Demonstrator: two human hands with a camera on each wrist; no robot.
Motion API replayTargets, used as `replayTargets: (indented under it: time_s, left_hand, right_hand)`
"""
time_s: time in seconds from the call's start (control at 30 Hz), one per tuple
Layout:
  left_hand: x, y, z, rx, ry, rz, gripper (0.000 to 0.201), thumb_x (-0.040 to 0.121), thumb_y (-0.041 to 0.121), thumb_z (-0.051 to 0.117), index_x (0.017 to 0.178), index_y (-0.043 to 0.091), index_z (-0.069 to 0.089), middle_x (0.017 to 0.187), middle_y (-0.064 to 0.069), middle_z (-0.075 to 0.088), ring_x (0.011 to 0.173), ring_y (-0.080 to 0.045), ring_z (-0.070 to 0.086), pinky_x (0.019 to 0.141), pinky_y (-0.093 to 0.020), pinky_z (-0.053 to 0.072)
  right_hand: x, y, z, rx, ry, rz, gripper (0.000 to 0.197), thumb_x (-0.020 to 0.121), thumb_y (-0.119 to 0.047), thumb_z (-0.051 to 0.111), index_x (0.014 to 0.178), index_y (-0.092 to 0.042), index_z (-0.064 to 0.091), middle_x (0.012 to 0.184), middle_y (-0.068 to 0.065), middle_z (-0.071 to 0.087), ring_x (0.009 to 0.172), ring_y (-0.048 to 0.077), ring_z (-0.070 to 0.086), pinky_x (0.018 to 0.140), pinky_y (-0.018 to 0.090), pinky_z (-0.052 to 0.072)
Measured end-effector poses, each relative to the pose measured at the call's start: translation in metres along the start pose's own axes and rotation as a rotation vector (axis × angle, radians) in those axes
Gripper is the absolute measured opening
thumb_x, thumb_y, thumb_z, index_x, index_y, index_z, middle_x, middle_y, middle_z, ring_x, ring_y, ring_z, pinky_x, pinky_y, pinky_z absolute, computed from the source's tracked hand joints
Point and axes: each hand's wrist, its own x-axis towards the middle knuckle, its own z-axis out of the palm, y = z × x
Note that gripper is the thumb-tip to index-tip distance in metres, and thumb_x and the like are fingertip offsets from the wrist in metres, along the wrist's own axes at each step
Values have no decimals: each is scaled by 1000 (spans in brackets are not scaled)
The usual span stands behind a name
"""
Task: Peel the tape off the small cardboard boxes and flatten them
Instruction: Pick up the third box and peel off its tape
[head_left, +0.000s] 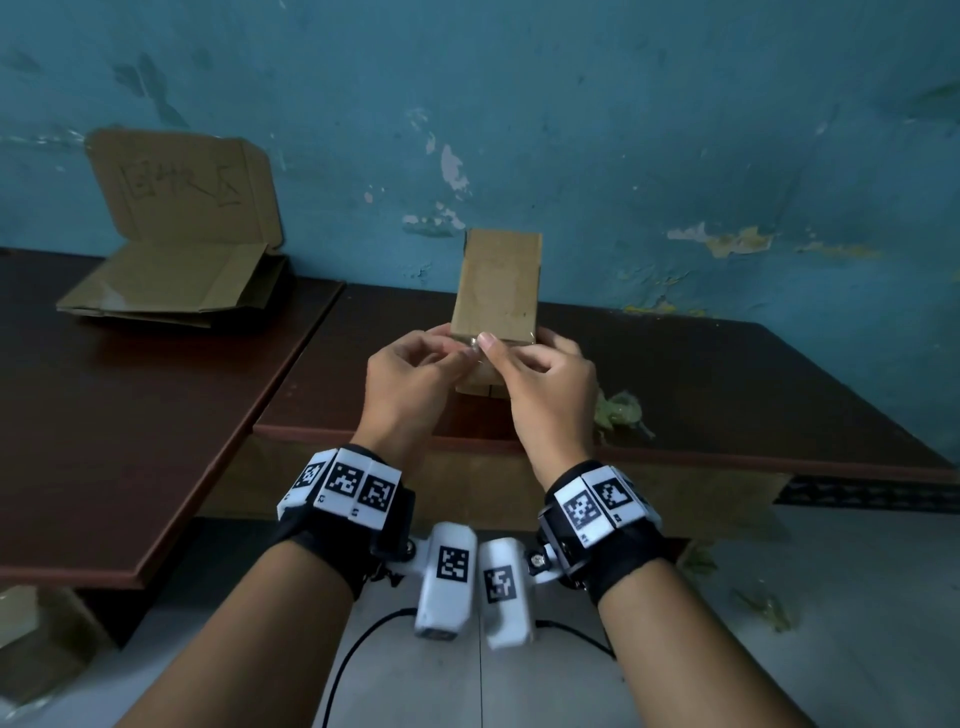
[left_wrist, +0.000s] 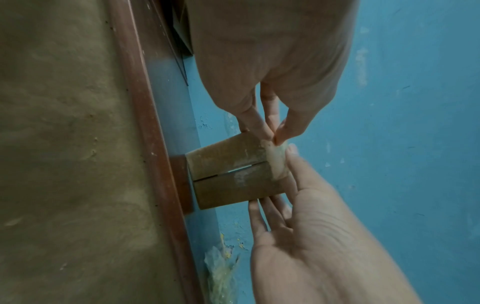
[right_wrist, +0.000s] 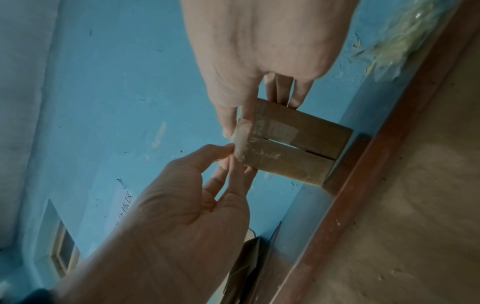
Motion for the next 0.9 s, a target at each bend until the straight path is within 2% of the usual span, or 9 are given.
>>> replayTargets:
  time_s: [0.17, 0.23, 0.3, 0.37, 0.43, 0.53, 0.7, 0.83, 0.9]
  left_hand:
    - [-2, 0, 2, 33, 20, -10, 17, 89, -3, 79, 83, 4, 64, 118, -6, 78, 103, -22, 79, 97, -42, 63]
    - [-2, 0, 1, -20, 52, -25, 19, 90, 5, 82, 95, 3, 63, 119, -15, 78, 103, -27, 80, 95, -45, 64]
    - [-1, 0, 0, -54, 80, -26, 30, 91, 16, 85, 104, 1, 62, 114, -21, 76, 98, -28, 80, 88, -40, 66]
    - [1, -2, -4, 40, 107, 6, 40, 86, 26, 91, 105, 2, 66, 107, -17, 77, 96, -28, 81, 86, -44, 67]
    - [0, -2, -7, 150, 127, 25, 43, 76, 35, 97, 100, 11, 72, 101, -11, 79, 94, -27, 81, 86, -51, 66]
    - [0, -3, -10, 232, 151, 23, 48, 61, 46, 98, 95, 21, 74, 97, -4, 80, 92, -25, 81, 86, -51, 66]
    - [-1, -4, -7, 357, 179, 49, 33, 74, 29, 98, 94, 23, 73, 89, 3, 79, 86, -14, 78, 82, -49, 67]
    - [-2, -5, -4, 399, 215, 53, 32, 73, 29, 96, 93, 24, 72, 86, 5, 77, 84, -13, 77, 81, -47, 67]
    - [-2, -5, -3, 417, 227, 58, 31, 73, 29, 95, 93, 24, 71, 85, 5, 77, 83, -11, 76, 78, -40, 66]
  right_hand:
    - [2, -1, -2, -17, -4, -13, 19, 88, -35, 86, 83, -17, 84, 140, -4, 62, 130, 11, 58, 114, 35, 47]
    - [3, -1, -3, -13, -20, -15, 18, 89, -33, 86, 80, -17, 82, 141, -6, 61, 132, 12, 58, 115, 38, 47]
    - [4, 0, -3, 12, -44, -13, 17, 89, -31, 86, 79, -18, 81, 142, -8, 61, 132, 11, 58, 114, 41, 49]
    - [4, 1, -3, 21, -67, -22, 16, 88, -31, 86, 77, -20, 81, 143, -10, 60, 132, 9, 57, 114, 41, 49]
    - [4, 2, -3, 13, -91, -37, 17, 87, -28, 87, 75, -18, 81, 144, -10, 60, 132, 8, 57, 115, 40, 49]
    - [7, 2, -7, -16, -150, -50, 17, 87, -23, 86, 75, -13, 81, 147, -9, 59, 132, 8, 57, 115, 36, 48]
    - [8, 1, -14, -47, -200, -42, 20, 87, -16, 84, 70, -8, 78, 152, -9, 56, 134, 6, 56, 113, 31, 45]
    - [9, 1, -15, -67, -215, -48, 22, 86, -15, 84, 67, -8, 76, 152, -11, 55, 133, 4, 57, 115, 35, 46]
    - [8, -1, -16, -80, -218, -59, 23, 87, -15, 83, 66, -9, 75, 153, -9, 55, 135, 4, 56, 114, 31, 45]
